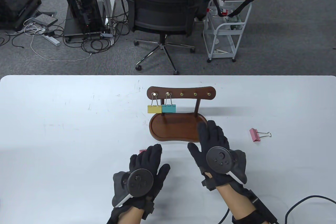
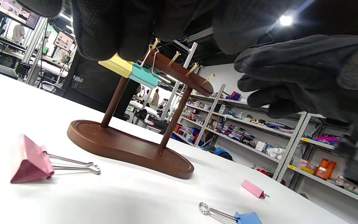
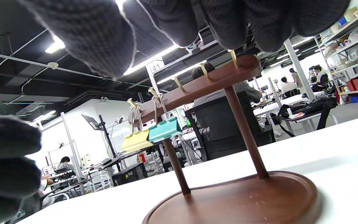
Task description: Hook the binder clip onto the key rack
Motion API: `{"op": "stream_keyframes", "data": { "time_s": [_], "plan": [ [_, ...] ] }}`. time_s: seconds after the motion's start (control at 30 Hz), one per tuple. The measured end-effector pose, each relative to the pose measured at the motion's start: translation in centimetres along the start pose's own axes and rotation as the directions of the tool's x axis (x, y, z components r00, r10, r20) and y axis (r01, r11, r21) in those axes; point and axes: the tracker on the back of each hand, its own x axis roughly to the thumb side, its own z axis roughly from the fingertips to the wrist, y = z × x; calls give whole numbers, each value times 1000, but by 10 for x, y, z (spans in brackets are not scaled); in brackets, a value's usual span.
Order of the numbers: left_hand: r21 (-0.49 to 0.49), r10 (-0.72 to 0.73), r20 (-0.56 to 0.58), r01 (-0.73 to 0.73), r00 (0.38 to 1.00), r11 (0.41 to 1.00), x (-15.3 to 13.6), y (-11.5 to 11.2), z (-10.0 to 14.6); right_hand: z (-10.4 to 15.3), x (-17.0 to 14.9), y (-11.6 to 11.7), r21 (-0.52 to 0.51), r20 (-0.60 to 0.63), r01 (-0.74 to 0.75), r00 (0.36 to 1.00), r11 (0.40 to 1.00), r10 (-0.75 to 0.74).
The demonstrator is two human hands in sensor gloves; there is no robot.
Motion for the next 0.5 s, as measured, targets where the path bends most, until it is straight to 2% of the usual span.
{"op": "stream_keyframes", "data": {
  "time_s": [0.27,0.5],
  "plan": [
    [-17,-2,10,2,1000,1000,1,-3,0,28,-8,9,39,-35,33,999,999,-32],
    [-25,5,-25,-6,1000,1000,-8,-3,-2,41,-14,20,24,-32,7,999,1000,-6]
  ]
}}
